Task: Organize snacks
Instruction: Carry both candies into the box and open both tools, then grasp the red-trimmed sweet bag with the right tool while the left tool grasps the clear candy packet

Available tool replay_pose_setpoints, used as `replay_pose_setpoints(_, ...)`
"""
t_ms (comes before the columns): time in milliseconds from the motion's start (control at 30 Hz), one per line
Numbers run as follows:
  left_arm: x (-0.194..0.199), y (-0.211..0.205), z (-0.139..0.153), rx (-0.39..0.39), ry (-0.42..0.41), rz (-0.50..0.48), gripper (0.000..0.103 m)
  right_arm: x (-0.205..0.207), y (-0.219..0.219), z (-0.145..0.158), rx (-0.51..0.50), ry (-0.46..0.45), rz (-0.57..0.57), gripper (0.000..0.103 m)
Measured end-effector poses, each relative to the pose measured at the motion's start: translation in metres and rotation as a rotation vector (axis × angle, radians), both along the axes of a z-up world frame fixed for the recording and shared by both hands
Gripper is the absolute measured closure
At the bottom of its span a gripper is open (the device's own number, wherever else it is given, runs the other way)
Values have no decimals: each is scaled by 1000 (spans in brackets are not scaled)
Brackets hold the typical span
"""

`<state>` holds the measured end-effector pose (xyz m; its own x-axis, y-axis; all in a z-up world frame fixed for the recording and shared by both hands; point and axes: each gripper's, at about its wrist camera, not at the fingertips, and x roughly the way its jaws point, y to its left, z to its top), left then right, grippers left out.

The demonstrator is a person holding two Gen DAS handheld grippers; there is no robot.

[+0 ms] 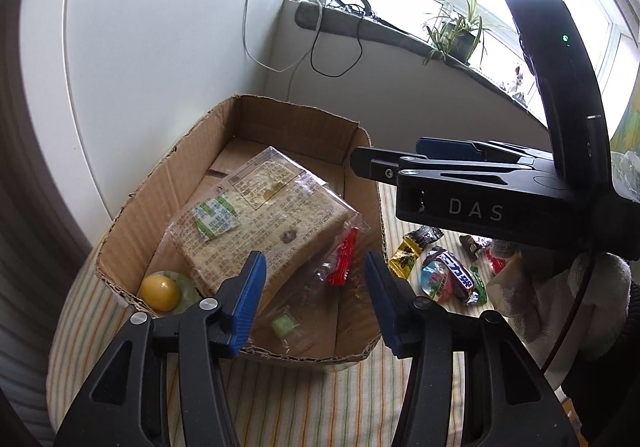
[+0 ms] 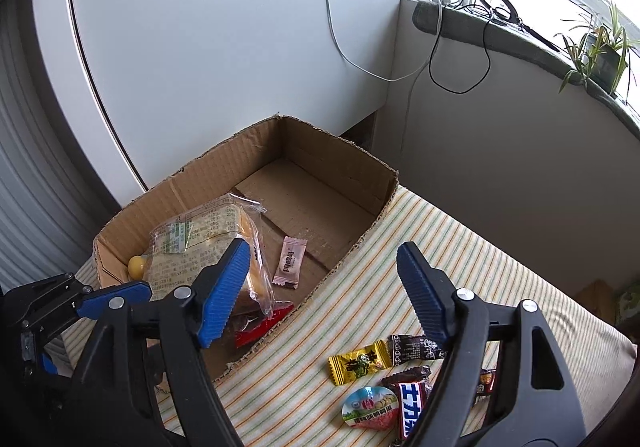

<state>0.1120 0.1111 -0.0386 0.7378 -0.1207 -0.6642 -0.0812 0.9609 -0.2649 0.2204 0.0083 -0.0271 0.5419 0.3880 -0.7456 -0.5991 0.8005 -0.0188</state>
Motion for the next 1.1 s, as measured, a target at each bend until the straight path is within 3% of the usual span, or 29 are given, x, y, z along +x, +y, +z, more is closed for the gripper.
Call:
replay_pose_setpoints(233,-5,-14,6,-4,-13,-20,53,-6,-45,13,31,8,-49,24)
replay_pose_setpoints(633,1,-67,12,2,-24,-131,53,-18,-162,16,61,28,-202,24)
replay_pose_setpoints(900,10,-102,2,-5,10,-208,53,-21,-227,-6,84,94,-298,24)
replay_pose_setpoints(1100,22,-121,-11,12,45,-226,53,-19,-249,-33,131,168,-321,24)
